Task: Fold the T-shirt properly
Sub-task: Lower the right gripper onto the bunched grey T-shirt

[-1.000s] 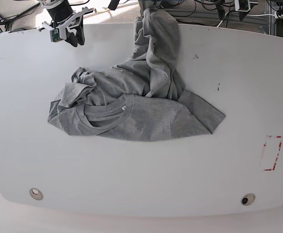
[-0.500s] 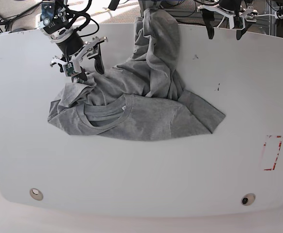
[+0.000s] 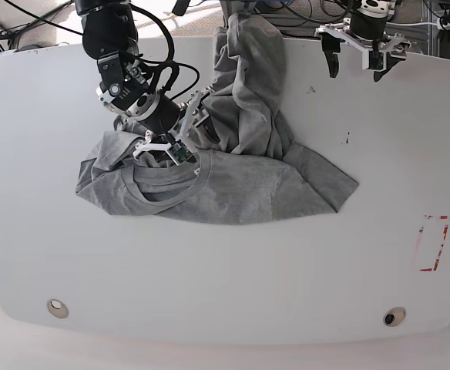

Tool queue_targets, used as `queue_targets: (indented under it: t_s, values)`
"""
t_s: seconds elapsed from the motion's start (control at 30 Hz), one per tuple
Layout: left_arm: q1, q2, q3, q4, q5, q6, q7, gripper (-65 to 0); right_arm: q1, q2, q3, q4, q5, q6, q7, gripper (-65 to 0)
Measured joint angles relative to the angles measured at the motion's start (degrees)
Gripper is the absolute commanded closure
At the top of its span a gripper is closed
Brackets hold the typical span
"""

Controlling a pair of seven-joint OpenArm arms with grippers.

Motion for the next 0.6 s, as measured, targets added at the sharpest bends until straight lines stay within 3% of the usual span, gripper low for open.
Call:
queue_targets:
  t_s: [0.1, 0.27, 0.6]
  values:
    - [-0.2, -0.1, -0.1, 0.0, -0.1, 0.0, -0.1, -51.2, 2.5, 0.3, -5.1, -2.8, -6.3, -0.5, -1.2, -33.8]
    - [-0.1, 0.1, -0.1, 0.0, 0.0, 0.0, -0.1, -51.2, 6.1, -0.4, -9.7, -6.3, -10.3, 0.2, 0.0, -33.6]
    - [-0.1, 0.1, -0.1, 0.0, -0.1, 0.0, -0.1, -51.2, 11.8, -0.1, -10.8, -11.2, -12.4, 0.1, -0.3, -33.6]
